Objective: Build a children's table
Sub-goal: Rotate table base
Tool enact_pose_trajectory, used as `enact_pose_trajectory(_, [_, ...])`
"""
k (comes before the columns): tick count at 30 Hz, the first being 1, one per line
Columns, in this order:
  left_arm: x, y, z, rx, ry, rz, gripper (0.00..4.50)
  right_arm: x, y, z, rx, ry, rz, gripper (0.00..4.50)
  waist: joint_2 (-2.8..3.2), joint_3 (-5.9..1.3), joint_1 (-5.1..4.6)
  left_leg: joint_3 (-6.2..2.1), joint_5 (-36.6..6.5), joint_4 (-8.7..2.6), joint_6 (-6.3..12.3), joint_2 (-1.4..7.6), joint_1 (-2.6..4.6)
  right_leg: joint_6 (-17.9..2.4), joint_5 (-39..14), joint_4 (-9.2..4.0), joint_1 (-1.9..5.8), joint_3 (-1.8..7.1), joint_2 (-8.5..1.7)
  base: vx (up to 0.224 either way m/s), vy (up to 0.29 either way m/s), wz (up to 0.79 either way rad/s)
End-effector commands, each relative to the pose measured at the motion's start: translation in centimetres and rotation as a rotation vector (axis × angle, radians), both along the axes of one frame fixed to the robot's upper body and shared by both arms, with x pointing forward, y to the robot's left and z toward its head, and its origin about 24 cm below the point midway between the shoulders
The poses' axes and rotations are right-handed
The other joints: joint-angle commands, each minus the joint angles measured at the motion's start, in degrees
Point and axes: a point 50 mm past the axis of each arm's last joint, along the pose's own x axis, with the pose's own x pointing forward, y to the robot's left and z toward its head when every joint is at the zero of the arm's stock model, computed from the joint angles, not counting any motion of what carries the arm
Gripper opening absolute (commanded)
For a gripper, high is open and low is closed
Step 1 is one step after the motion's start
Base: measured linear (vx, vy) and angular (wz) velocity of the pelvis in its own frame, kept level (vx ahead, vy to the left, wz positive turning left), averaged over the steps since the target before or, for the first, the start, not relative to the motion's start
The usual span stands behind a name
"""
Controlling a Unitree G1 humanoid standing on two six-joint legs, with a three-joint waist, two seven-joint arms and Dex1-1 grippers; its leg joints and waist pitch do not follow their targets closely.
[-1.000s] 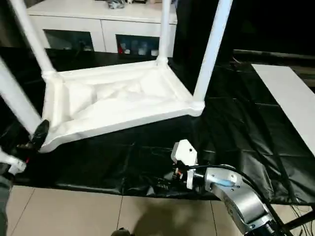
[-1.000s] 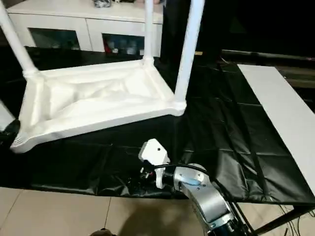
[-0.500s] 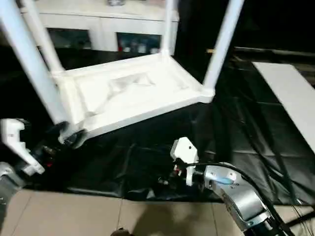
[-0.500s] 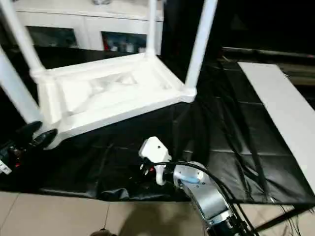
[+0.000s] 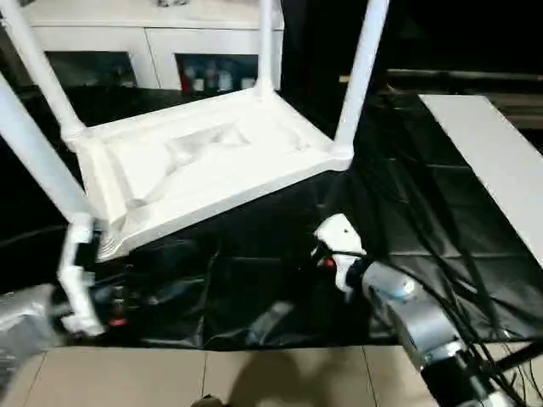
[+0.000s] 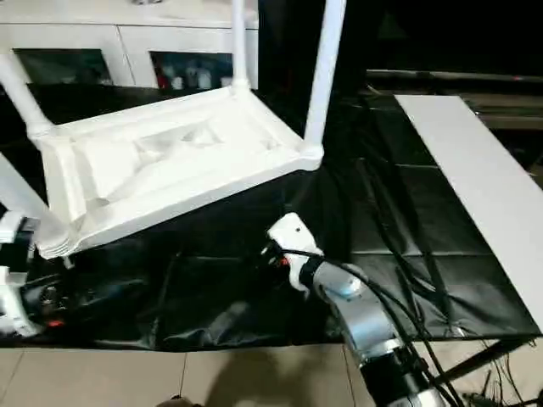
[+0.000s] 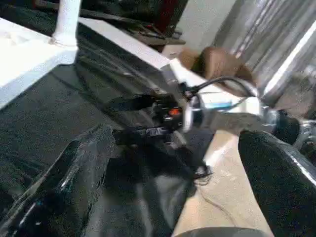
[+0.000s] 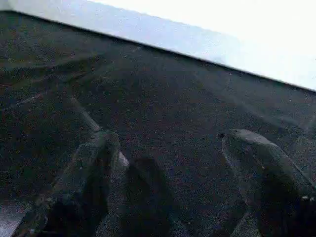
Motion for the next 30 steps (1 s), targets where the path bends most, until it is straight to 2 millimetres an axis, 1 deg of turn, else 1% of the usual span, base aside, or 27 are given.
enact_pose_trajectory(1, [0.2, 1.0, -0.9, 0.044, -0.005, 0.109, 4.48, 0.2, -0.2, 0.3, 0.005, -0.019, 0.0, 3.73, 1.02, -2.63, -0.28, -0.53, -11.41, -4.54, -1.09, 2.47, 1.03, -10.11, 0.85, -4.55, 1.8, 2.77, -3.78, 0.0, 0.0, 0.0])
enact_pose_trajectory(2, [0.2, 1.2, -1.1, 0.045, -0.004, 0.139, 4.48, 0.2, -0.1, 0.4, 0.009, -0.02, 0.003, 3.73, 1.0, -2.64, -0.4, -0.55, -11.42, -4.53, -1.26, 2.47, 0.99, -9.85, 0.8, -4.51, 1.87, 2.75, -3.78, 0.0, 0.0, 0.0])
enact_pose_trajectory(3, [0.3, 2.3, -1.7, 0.041, -0.011, 0.266, 4.48, 0.0, 0.1, 0.6, 0.032, -0.033, 0.022, 3.73, 1.03, -2.68, -0.42, -0.55, -11.55, -4.51, -1.31, 2.46, 1.03, -9.8, 0.89, -4.53, 1.84, 2.73, -3.75, 0.0, 0.0, 0.0])
enact_pose_trajectory(4, [0.4, 2.9, -1.9, 0.025, -0.039, 0.336, 4.48, -0.2, 0.3, 0.8, 0.05, -0.033, 0.038, 3.73, 1.05, -2.66, -0.63, -0.65, -11.76, -4.54, -1.29, 2.51, 0.93, -9.75, 1.23, -4.57, 1.93, 2.71, -3.78, 0.0, 0.0, 0.0])
enact_pose_trajectory(5, [0.4, 3.0, -1.9, 0.02, -0.048, 0.356, 4.48, -0.2, 0.4, 0.8, 0.056, -0.033, 0.042, 3.73, 0.98, -2.71, -0.72, -0.61, -11.63, -4.45, -1.06, 2.44, 0.91, -9.72, 1.62, -4.63, 2.0, 2.71, -3.74, 0.0, 0.0, 0.0])
enact_pose_trajectory(6, [0.1, 3.4, -2.1, 0.003, -0.078, 0.407, 4.48, -0.4, 0.7, 1.0, 0.07, -0.041, 0.073, 3.73, 1.05, -2.92, -0.75, -0.77, -10.76, -4.39, -0.52, 2.6, 0.96, -9.97, 3.64, -4.45, 2.08, 2.65, -3.8, 0.0, 0.0, 0.0])
enact_pose_trajectory(8, [-0.2, 3.5, -2.2, -0.003, -0.09, 0.431, 4.48, -0.6, 0.9, 1.2, 0.079, -0.047, 0.097, 3.73, 1.04, -2.81, -0.73, -0.77, -11.21, -4.4, -0.19, 2.66, 0.96, -10.21, 4.34, -4.44, 1.93, 2.6, -3.73, 0.0, 0.0, 0.0])
enact_pose_trajectory(9, [-0.6, 3.9, -2.4, -0.008, -0.104, 0.477, 4.48, -0.8, 1.2, 1.6, 0.097, -0.056, 0.124, 3.73, 1.0, -2.74, -0.74, -0.74, -11.8, -4.45, 0.06, 2.65, 0.99, -10.29, 3.84, -4.43, 1.86, 2.62, -3.7, 0.0, 0.0, 0.0])
enact_pose_trajectory(10, [-0.6, 3.9, -2.4, -0.008, -0.104, 0.477, 4.48, -0.8, 1.2, 1.6, 0.097, -0.056, 0.124, 3.73, 1.01, -2.66, -0.77, -0.74, -12.22, -4.53, 0.18, 2.7, 1.0, -10.31, 3.33, -4.54, 1.85, 2.63, -3.71, 0.0, 0.0, 0.0])
enact_pose_trajectory(11, [-0.8, 4.5, -2.7, -0.001, -0.119, 0.533, 4.48, -0.8, 1.3, 1.8, 0.104, -0.062, 0.128, 3.73, 1.27, -2.6, -0.68, -0.77, -12.87, -4.55, 0.26, 2.75, 1.06, -10.31, 2.5, -4.59, 1.74, 2.67, -3.77, 0.0, 0.0, 0.0])
enact_pose_trajectory(12, [-1.2, 6.0, -3.2, -0.003, -0.133, 0.644, 4.48, -0.6, 1.4, 2.0, 0.112, -0.069, 0.124, 3.73, 1.12, -2.42, -0.73, -0.7, -13.77, -4.63, 0.22, 2.74, 1.09, -10.19, 1.08, -4.83, 1.61, 2.71, -3.75, 0.0, 0.0, 0.0])
enact_pose_trajectory(13, [-1.2, 6.2, -3.3, -0.003, -0.138, 0.658, 4.48, -0.6, 1.4, 2.0, 0.112, -0.07, 0.123, 3.73, 1.02, -2.39, -0.81, -0.67, -14.12, -4.61, 0.1, 2.68, 1.07, -10.17, 0.31, -4.9, 1.63, 2.77, -3.79, 0.0, 0.0, 0.0])
enact_pose_trajectory(15, [-1.5, 7.4, -3.4, -0.023, -0.151, 0.741, 4.48, -0.6, 1.4, 2.0, 0.112, -0.07, 0.119, 3.73, 1.04, -2.45, -0.74, -0.69, -14.57, -4.61, -0.27, 2.68, 1.19, -9.85, -1.01, -4.97, 1.63, 2.82, -3.85, 0.0, 0.0, 0.0])
enact_pose_trajectory(17, [-1.7, 8.5, -3.3, -0.029, -0.158, 0.795, 4.48, -0.6, 1.4, 1.9, 0.109, -0.07, 0.125, 3.73, 1.12, -2.31, -0.63, -0.77, -15.51, -4.74, -0.5, 2.71, 1.25, -9.76, -2.34, -5.04, 1.41, 2.79, -3.83, 0.0, 0.0, 0.0])
enact_pose_trajectory(19, [-1.6, 10.0, -3.1, -0.009, -0.187, 0.87, 4.48, -0.9, 1.5, 1.9, 0.109, -0.068, 0.137, 3.73, 1.13, -2.35, -0.56, -0.82, -15.81, -4.75, -0.48, 2.72, 1.29, -9.59, -2.35, -5.03, 1.37, 2.81, -3.82, 0.0, 0.0, 0.0])
enact_pose_trajectory(20, [-1.6, 10.0, -3.1, -0.009, -0.187, 0.87, 4.48, -0.9, 1.5, 1.9, 0.109, -0.068, 0.137, 3.73, 1.42, -2.43, -0.5, -0.84, -15.85, -4.74, -0.6, 2.76, 1.4, -9.55, -1.63, -4.99, 1.29, 2.81, -3.8, 0.0, 0.0, 0.0])
enact_pose_trajectory(21, [-1.6, 10.2, -3.1, -0.014, -0.188, 0.878, 4.48, -0.9, 1.5, 1.8, 0.108, -0.068, 0.138, 3.73, 1.39, -2.47, -0.42, -0.9, -15.64, -4.75, -0.67, 2.84, 1.39, -9.7, -0.98, -4.86, 1.34, 2.81, -3.87, 0.0, 0.0, 0.0])
enact_pose_trajectory(22, [-1.1, 11.3, -3.0, 0.003, -0.199, 0.912, 4.48, -0.8, 1.5, 1.8, 0.108, -0.068, 0.131, 3.73, 1.39, -2.41, -0.28, -0.93, -15.55, -4.8, -0.67, 2.82, 1.34, -9.71, -0.39, -4.82, 1.3, 2.76, -3.81, 0.0, 0.0, 0.0])
enact_pose_trajectory(23, [-1.0, 11.3, -3.0, 0.005, -0.2, 0.914, 4.48, -0.8, 1.5, 1.8, 0.108, -0.069, 0.13, 3.73, 1.46, -2.55, -0.12, -0.78, -15.47, -4.63, -0.65, 2.62, 1.54, -9.49, -0.09, -4.78, 1.19, 2.81, -3.76, 0.0, 0.0, 0.0])
enact_pose_trajectory(24, [-0.3, 11.9, -2.8, 0.01, -0.214, 0.925, 4.48, -0.8, 1.5, 1.8, 0.108, -0.069, 0.123, 3.73, 1.21, -2.59, -0.08, -0.83, -14.98, -4.65, -0.52, 2.63, 1.47, -9.45, 0.36, -4.77, 1.32, 2.82, -3.82, 0.0, 0.0, 0.0])
enact_pose_trajectory(25, [0.9, 11.7, -2.5, -0.003, -0.215, 0.884, 4.48, -0.6, 1.5, 1.7, 0.106, -0.068, 0.115, 3.73, 1.32, -2.73, 0.08, -0.88, -14.01, -4.62, -0.65, 2.66, 1.52, -9.42, 1.61, -4.57, 1.37, 2.77, -3.88, 0.0, 0.0, 0.0])
enact_pose_trajectory(26, [1.3, 11.6, -2.4, -0.007, -0.214, 0.865, 4.48, -0.5, 1.5, 1.6, 0.105, -0.068, 0.112, 3.73, 1.42, -2.82, 0.22, -0.86, -13.25, -4.55, -0.78, 2.62, 1.65, -9.62, 2.63, -4.44, 1.26, 2.73, -3.9, 0.0, 0.0, 0.0])
enact_pose_trajectory(27, [1.3, 11.6, -2.4, -0.007, -0.214, 0.865, 4.48, -0.5, 1.5, 1.6, 0.105, -0.068, 0.112, 3.73, 1.44, -2.84, 0.15, -1.03, -12.67, -4.66, -1.01, 2.76, 1.38, -9.96, 3.9, -4.17, 1.55, 2.62, -4.07, 0.0, 0.0, 0.0])
enact_pose_trajectory(28, [1.5, 11.5, -2.4, -0.008, -0.213, 0.855, 4.48, -0.5, 1.5, 1.6, 0.103, -0.068, 0.11, 3.73, 1.44, -2.79, 0.12, -1.08, -12.8, -4.75, -1.2, 2.84, 1.27, -10.11, 4.15, -4.13, 1.6, 2.55, -4.12, 0.0, 0.0, 0.0])
enact_pose_trajectory(29, [1.9, 11.4, -2.3, -0.012, -0.211, 0.834, 4.48, -0.4, 1.5, 1.5, 0.096, -0.066, 0.101, 3.73, 1.05, -2.84, -0.12, -0.98, -13.2, -4.7, -1.24, 2.84, 1.36, -10.38, 4.42, -4.13, 1.61, 2.55, -4.04, 0.0, 0.0, 0.0])
enact_pose_trajectory(30, [2.9, 11.1, -2.0, -0.025, -0.215, 0.8, 4.48, 0.0, 1.4, 1.3, 0.073, -0.067, 0.068, 3.73, 1.12, -2.8, -0.15, -0.95, -12.96, -4.68, -1.24, 2.69, 1.36, -10.42, 4.15, -4.11, 1.57, 2.59, -4.03, 0.0, 0.0, 0.0])
